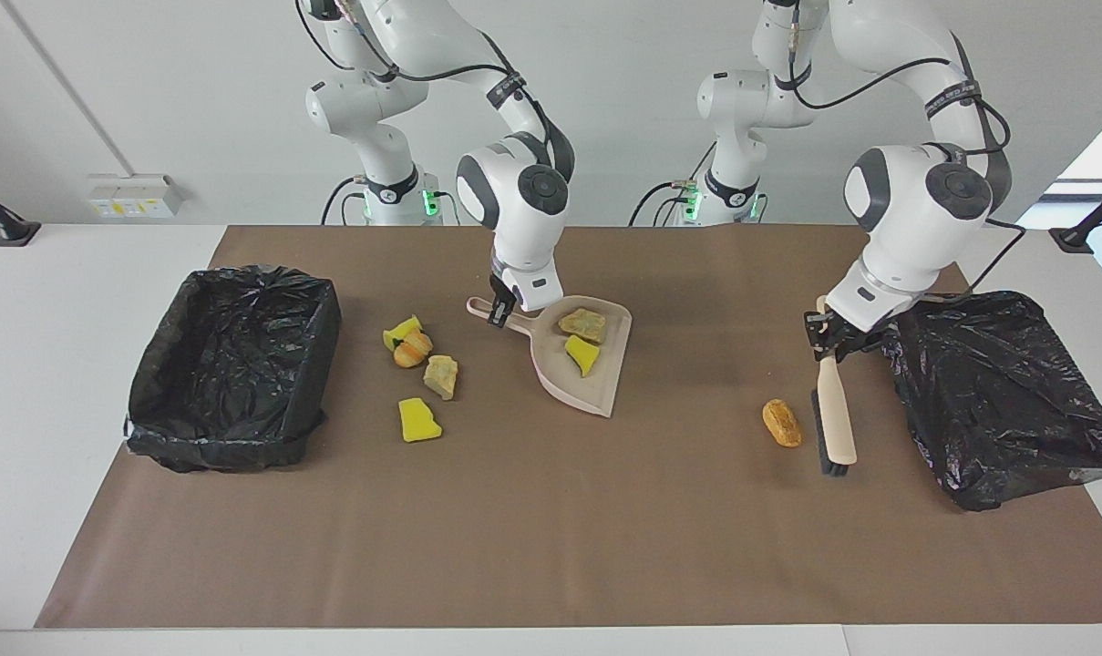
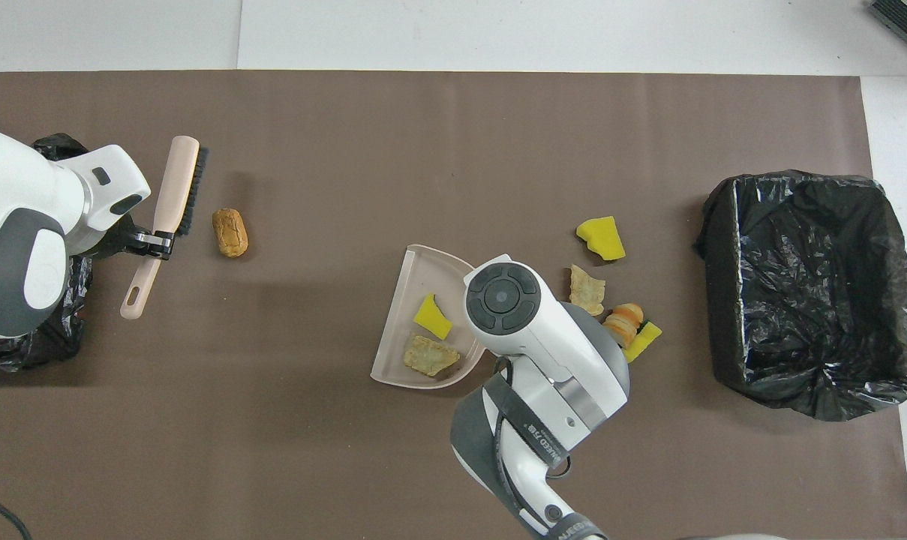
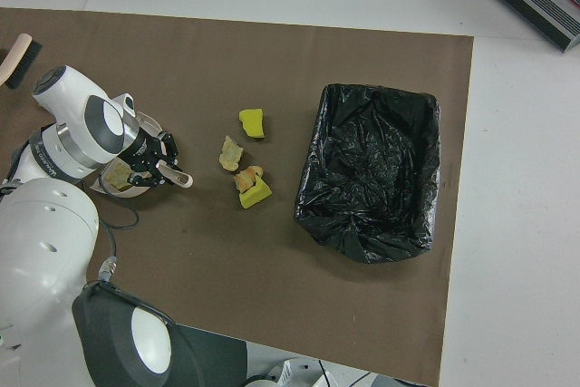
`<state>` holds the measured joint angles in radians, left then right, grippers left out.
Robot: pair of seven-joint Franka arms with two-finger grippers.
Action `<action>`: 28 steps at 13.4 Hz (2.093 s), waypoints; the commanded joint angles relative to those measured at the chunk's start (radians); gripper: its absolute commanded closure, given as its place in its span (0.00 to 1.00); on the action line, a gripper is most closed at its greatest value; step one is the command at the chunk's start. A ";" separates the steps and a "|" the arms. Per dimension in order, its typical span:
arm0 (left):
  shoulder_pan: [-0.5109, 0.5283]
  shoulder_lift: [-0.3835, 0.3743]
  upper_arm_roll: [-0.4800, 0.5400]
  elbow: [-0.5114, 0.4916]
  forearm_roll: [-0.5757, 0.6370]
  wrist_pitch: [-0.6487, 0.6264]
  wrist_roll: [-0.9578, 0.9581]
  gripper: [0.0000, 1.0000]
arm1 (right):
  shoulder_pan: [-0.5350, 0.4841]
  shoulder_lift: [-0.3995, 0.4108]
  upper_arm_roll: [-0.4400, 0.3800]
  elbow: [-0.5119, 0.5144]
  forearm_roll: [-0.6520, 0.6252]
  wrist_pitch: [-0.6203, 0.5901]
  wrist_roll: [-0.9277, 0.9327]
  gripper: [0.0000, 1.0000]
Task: Sweep and dump trash in bin
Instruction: 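Move the brush with the left gripper behind the far bread chunk, then sweep the bread chunk into the dustpan with the left gripper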
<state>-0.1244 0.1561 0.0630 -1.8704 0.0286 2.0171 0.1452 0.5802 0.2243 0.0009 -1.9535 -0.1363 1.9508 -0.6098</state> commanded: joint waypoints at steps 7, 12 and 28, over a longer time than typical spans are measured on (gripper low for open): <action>0.002 0.045 -0.017 -0.082 0.037 0.026 0.105 1.00 | -0.023 -0.022 0.005 -0.053 0.010 0.042 -0.041 1.00; -0.160 -0.024 -0.023 -0.200 0.008 0.028 0.099 1.00 | -0.023 -0.023 0.005 -0.055 0.010 0.042 -0.041 1.00; -0.465 -0.168 -0.015 -0.211 -0.220 -0.176 -0.245 1.00 | -0.023 -0.023 0.005 -0.051 0.010 0.034 -0.041 1.00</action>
<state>-0.6107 0.0532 0.0435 -2.0775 -0.1792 1.9086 -0.0895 0.5738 0.2170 0.0013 -1.9761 -0.1360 1.9713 -0.6151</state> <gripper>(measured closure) 0.744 0.687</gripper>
